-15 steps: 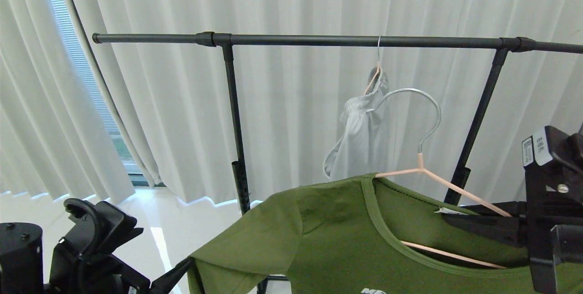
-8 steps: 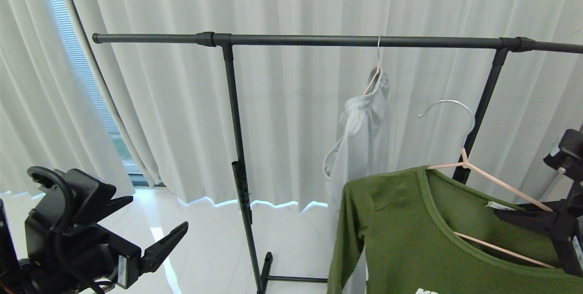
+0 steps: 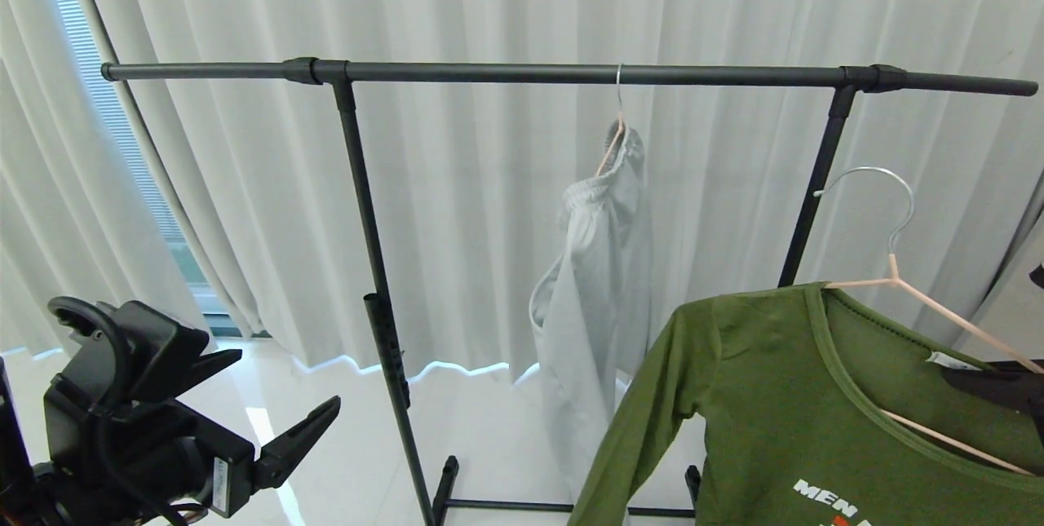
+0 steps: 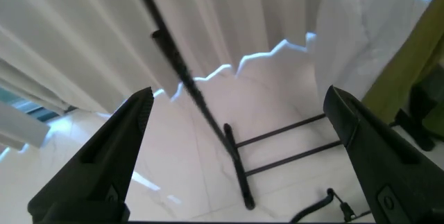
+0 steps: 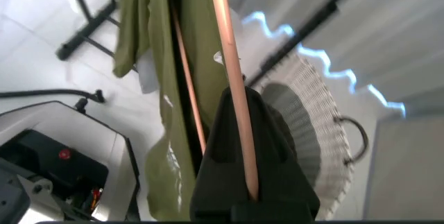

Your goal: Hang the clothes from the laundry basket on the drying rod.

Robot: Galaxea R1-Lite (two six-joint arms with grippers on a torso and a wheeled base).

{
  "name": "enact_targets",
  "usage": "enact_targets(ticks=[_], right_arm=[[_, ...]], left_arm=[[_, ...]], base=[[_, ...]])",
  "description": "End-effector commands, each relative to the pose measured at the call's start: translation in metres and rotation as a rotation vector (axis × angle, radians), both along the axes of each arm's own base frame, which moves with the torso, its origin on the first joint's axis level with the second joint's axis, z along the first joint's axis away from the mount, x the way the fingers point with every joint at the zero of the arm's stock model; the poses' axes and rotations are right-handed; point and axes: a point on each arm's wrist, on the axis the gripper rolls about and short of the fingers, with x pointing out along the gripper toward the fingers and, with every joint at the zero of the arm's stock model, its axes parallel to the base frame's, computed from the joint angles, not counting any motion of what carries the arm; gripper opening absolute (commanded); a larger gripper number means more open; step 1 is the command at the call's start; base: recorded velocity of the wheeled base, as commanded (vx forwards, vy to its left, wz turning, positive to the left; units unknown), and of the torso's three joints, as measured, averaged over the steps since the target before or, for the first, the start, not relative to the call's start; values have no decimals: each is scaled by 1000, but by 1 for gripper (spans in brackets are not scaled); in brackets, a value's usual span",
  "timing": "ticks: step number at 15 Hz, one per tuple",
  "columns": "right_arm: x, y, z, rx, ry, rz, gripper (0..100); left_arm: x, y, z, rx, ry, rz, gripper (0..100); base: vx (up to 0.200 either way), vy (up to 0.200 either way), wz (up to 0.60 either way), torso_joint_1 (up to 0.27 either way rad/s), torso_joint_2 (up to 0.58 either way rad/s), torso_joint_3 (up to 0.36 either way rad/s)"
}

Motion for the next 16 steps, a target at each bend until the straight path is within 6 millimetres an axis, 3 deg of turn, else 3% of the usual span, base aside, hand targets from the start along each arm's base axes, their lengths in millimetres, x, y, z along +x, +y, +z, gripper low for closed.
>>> enact_targets(ticks=[1,9,16], right_arm=[[1,-2,0,1,-2,-12,0],[12,-5,7,55,-20,-90,0],[21,-4,27,93,-66,-106,0]], left_arm=[[1,0,-1,2,7,1,100],[2,0,-1,4,9,1,100],[1,-1,-1,5,8,-3,100]], base=[[0,0,0,0,0,0],[0,0,0,0,0,0],[200,0,0,2,2,4]])
